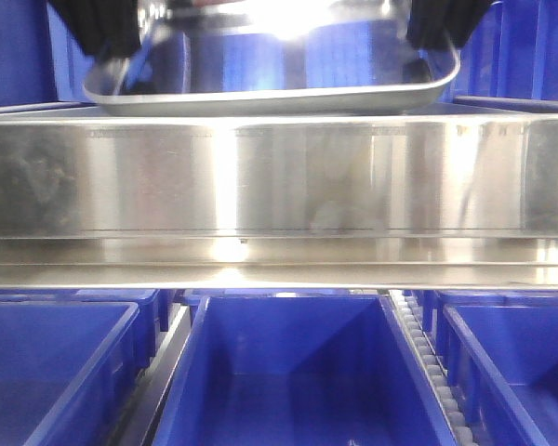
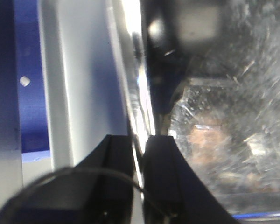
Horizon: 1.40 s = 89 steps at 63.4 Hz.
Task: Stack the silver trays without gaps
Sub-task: 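Lower the tray onto the stack and open both grippers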
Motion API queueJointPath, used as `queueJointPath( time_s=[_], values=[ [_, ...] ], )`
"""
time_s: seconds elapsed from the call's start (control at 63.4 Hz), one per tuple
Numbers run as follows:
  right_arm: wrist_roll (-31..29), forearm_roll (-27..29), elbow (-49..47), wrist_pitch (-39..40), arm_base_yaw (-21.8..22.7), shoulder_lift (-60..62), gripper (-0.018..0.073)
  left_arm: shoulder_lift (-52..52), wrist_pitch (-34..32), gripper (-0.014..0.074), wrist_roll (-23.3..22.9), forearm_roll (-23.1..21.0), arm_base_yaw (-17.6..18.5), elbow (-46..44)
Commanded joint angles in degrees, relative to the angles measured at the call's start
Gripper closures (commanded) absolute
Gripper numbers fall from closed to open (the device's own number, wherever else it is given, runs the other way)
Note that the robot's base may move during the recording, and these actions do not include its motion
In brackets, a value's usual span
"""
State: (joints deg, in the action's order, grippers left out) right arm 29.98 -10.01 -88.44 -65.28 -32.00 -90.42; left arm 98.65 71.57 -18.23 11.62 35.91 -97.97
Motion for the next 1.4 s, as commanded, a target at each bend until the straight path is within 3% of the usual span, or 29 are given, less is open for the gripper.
queueJointPath(
  time_s=[0.0, 0.158, 0.221, 0.347, 0.442, 0.568, 0.694, 0.899, 1.104, 1.388],
  values=[
    [-1.02, -1.87, -2.32, 2.93, 0.24, 2.36, 0.0197, -2.68, -0.02, 0.0383, 1.26, -0.80, -0.27, -1.82],
    [-1.02, -1.87, -2.32, 3.00, 0.24, 2.36, -0.0085, -2.68, 0.75, 0.0149, 2.30, -0.97, -0.60, -1.82],
    [-1.02, -1.87, -2.38, 2.86, 0.24, 2.45, -0.0071, -3.02, 1.12, 0.0105, 2.30, -0.97, -0.60, -1.82],
    [-1.02, -1.87, -2.38, 2.85, 0.24, 3.97, -0.0037, -4.98, 1.12, 0.0111, 2.30, -0.97, -0.48, -1.82],
    [-1.02, -1.87, -2.38, 2.85, 0.24, 6.55, 0.0064, -7.95, 1.12, 0.0115, 2.30, -0.97, 0.37, -1.82],
    [-2.42, -1.87, -2.23, 2.34, -0.08, 11.13, 0.0300, -13.89, -1.49, 0.0197, 2.30, -0.44, 2.52, -1.39],
    [-4.69, -1.87, -0.34, 2.67, -1.18, 17.72, 0.0522, -20.91, -6.05, 0.0351, 2.30, 0.20, 5.49, 1.84],
    [-4.98, -1.87, 9.03, 7.80, -4.22, 30.04, 0.0508, -32.42, -10.63, 0.0651, 2.30, 0.20, 9.37, 12.52],
    [-6.17, -1.87, 27.82, 19.42, -7.33, 46.24, 0.0508, -44.79, -21.29, 0.0638, 2.30, -0.05, 13.45, 28.39],
    [-9.01, -1.99, 53.57, 32.87, -7.46, 68.07, 0.0508, -61.33, -46.66, 0.0638, 2.30, -0.54, 20.98, 53.67]
  ],
)
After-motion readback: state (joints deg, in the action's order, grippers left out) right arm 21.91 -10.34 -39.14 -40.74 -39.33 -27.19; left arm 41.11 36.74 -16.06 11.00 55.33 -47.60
